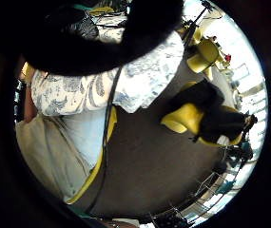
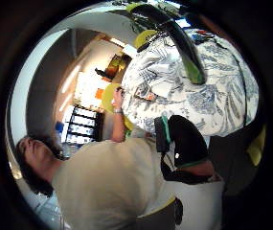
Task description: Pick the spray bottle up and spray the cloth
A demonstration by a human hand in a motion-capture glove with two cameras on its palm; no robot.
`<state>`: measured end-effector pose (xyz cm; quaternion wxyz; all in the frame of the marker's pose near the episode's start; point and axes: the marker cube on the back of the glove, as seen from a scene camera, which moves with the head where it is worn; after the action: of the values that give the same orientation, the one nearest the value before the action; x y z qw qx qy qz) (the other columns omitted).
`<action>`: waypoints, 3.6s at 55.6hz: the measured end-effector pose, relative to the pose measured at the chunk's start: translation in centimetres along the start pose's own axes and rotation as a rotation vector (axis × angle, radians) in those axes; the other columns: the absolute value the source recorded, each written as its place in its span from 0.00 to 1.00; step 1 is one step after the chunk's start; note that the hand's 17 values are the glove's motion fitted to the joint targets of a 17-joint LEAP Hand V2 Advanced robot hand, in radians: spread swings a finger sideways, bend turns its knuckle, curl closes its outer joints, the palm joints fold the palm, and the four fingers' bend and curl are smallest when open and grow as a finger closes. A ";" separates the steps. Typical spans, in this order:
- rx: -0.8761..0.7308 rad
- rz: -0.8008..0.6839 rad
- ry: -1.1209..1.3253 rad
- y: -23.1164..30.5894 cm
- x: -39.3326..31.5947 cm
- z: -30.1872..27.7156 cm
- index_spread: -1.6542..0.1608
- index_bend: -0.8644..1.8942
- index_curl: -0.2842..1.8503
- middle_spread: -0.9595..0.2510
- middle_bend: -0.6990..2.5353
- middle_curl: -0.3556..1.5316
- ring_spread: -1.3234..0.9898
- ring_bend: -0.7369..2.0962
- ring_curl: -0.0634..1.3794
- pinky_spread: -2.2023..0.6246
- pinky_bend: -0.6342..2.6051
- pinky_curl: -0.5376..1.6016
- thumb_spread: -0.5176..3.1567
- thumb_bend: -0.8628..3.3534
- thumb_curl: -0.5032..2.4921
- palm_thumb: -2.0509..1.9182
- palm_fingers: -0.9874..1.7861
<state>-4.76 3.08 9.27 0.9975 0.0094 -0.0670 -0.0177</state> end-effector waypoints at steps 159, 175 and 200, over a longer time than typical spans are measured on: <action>-0.557 0.111 -0.050 -28.3 -13.9 -6.2 0.77 0.42 0.40 0.66 0.42 0.49 0.50 0.51 0.39 0.69 0.32 0.45 0.25 0.20 0.41 0.77 0.84; -0.867 0.213 0.251 -27.3 -14.0 2.6 0.77 0.42 0.42 0.66 0.42 0.49 0.50 0.51 0.39 0.69 0.33 0.45 0.25 0.20 0.43 0.77 0.84; -1.052 0.214 0.342 -25.3 -12.3 8.8 0.77 0.40 0.43 0.67 0.42 0.49 0.50 0.51 0.38 0.69 0.34 0.45 0.27 0.20 0.44 0.77 0.83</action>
<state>-19.03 -21.87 15.81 0.8607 -0.4935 0.1129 0.0543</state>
